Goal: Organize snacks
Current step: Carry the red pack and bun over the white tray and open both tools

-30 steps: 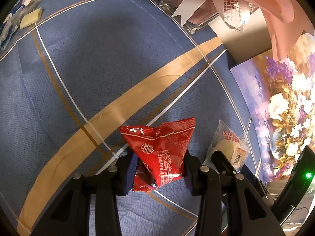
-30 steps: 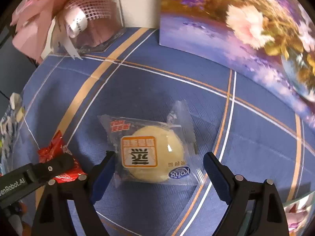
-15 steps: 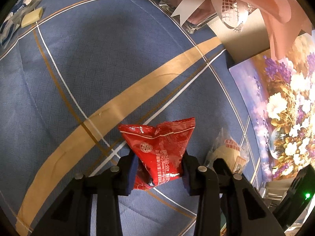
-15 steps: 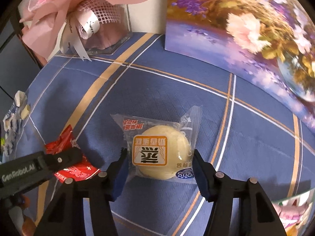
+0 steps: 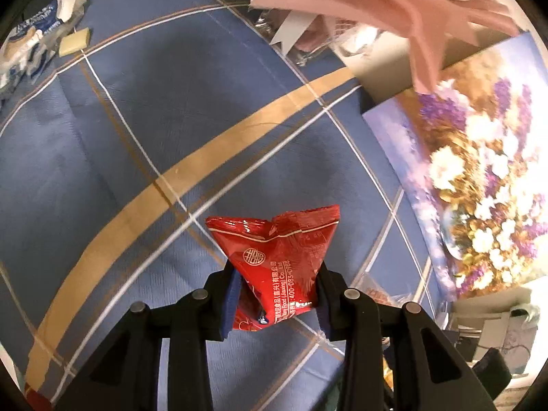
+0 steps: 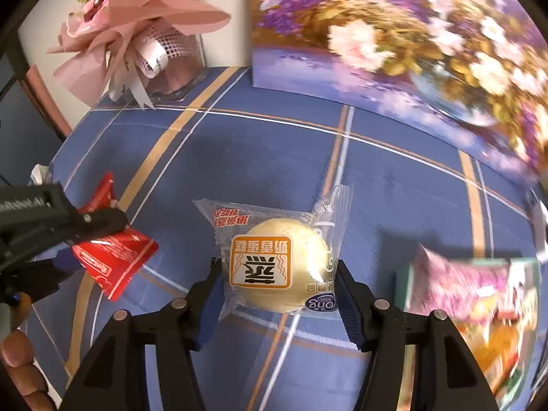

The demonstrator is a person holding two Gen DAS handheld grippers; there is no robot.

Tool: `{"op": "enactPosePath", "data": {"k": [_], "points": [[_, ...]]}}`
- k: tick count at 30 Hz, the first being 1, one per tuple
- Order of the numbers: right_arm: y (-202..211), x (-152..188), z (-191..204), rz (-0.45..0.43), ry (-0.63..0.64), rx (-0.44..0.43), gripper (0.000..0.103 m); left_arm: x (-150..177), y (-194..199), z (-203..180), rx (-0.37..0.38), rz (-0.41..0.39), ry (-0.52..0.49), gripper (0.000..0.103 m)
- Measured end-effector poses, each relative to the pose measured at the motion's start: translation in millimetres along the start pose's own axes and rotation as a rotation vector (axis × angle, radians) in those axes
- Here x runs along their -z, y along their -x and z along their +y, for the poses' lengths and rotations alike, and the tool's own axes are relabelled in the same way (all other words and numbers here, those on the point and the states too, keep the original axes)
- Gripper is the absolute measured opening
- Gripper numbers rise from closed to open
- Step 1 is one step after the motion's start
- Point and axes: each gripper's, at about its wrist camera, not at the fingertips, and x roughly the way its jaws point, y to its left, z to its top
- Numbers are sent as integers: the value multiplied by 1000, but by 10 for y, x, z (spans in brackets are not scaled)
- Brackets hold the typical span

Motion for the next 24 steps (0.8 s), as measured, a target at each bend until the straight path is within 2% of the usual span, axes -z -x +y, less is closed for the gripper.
{"op": "enactPosePath", "data": {"k": [9,15,24], "points": [[410,354,-307,-25,-127,5,63,415,297,-86,-37,-18,-75,39],[638,576,-531,-29,-185,44,63,657,345,-120,-58,-32,-135,39],[940,911,-851,-22,-257,81,63,1125,373,-480,-63,-27,-272,40]]}}
